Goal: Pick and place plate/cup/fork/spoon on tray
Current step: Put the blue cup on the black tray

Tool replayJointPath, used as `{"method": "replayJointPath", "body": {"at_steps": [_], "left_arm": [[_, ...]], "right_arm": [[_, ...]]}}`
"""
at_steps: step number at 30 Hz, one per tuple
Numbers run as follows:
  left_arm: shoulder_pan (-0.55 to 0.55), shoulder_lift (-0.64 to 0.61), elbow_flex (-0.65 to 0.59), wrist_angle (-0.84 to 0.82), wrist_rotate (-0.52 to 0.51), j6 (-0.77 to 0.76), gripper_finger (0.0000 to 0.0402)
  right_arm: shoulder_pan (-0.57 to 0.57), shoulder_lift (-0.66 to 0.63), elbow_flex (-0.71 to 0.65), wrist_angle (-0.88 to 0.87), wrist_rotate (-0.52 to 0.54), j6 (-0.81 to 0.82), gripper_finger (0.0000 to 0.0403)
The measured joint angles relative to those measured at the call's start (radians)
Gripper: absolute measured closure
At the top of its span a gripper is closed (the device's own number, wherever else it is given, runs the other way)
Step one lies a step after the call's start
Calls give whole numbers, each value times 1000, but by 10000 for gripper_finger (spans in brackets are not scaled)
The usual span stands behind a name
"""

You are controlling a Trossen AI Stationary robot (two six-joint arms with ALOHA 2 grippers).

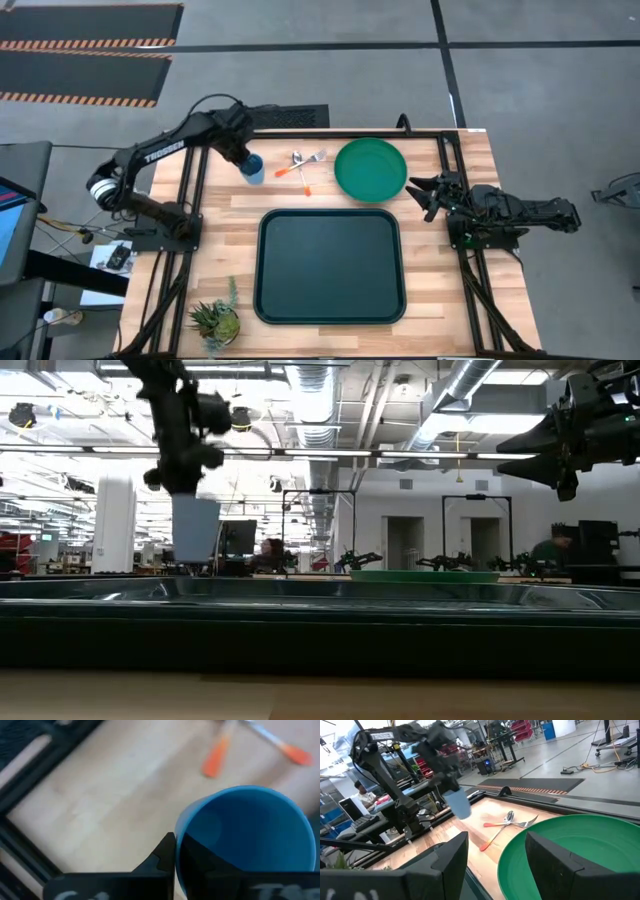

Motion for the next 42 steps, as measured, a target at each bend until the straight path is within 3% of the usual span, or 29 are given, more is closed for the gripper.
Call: {"method": "replayJointPath", "body": {"at_steps": [9,14,17,28,42], "left_arm": [[-393,-121,37,-54,6,-249,401],[-616,-101,16,31,-41,-372,401],[-691,-47,13,32,-76,-401,401],[-722,143,12,87,-179,-355,401],[-645,156,-65,147,-135,-324,401]], "right_arm": [[0,0,0,-4,0,16,182],[0,0,0,-4,0,17,182],[0,0,0,-4,1,17,182],[0,0,0,-27,0,30,182],[0,0,0,-46,0,30,182]]}}
